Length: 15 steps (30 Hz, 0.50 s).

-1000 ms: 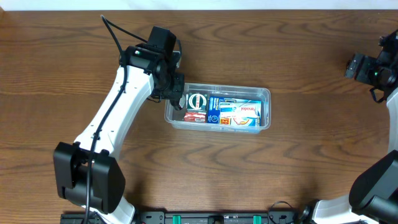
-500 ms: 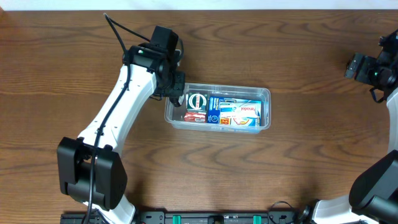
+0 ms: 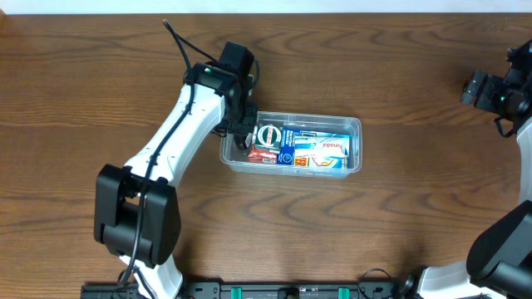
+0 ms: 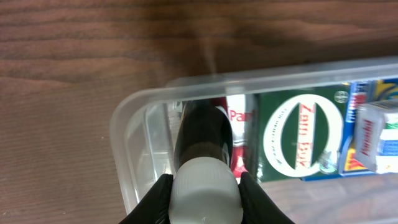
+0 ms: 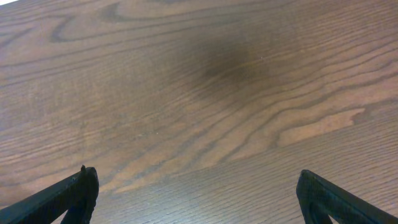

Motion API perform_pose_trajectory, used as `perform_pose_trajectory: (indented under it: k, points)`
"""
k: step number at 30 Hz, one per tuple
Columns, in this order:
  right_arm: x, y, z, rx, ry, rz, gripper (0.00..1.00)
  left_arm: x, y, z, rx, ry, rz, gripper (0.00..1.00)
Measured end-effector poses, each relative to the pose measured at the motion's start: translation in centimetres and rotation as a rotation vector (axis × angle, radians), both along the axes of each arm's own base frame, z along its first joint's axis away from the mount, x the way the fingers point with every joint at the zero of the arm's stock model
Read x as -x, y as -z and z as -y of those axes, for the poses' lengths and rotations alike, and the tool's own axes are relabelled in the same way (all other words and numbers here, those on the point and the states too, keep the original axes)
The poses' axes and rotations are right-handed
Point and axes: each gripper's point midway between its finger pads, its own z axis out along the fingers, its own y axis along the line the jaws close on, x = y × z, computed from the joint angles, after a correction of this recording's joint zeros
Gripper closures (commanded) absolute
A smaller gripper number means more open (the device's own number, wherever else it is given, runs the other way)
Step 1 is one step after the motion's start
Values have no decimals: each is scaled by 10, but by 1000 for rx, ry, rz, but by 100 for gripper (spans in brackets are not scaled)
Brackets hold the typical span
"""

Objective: Pack container
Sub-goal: 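Lower the bottle into the container's left end and release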

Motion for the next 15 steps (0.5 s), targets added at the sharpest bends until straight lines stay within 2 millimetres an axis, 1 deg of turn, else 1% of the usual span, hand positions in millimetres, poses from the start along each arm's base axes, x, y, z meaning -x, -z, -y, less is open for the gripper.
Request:
perform_pose_trajectory:
  k: [4, 6, 9, 10, 15]
  points:
    - [0, 0, 0, 0, 0, 0, 1, -2, 3, -3, -15, -18, 0, 77]
    - [0, 0, 0, 0, 0, 0, 1, -2, 3, -3, -20, -22, 3, 63]
    - [0, 0, 0, 0, 0, 0, 1, -2, 3, -4, -24, -27, 4, 48]
    - [0, 0, 0, 0, 0, 0, 1, -2, 3, -4, -22, -29, 4, 45]
    - [0, 0, 0, 0, 0, 0, 1, -2, 3, -2, -19, -24, 4, 41]
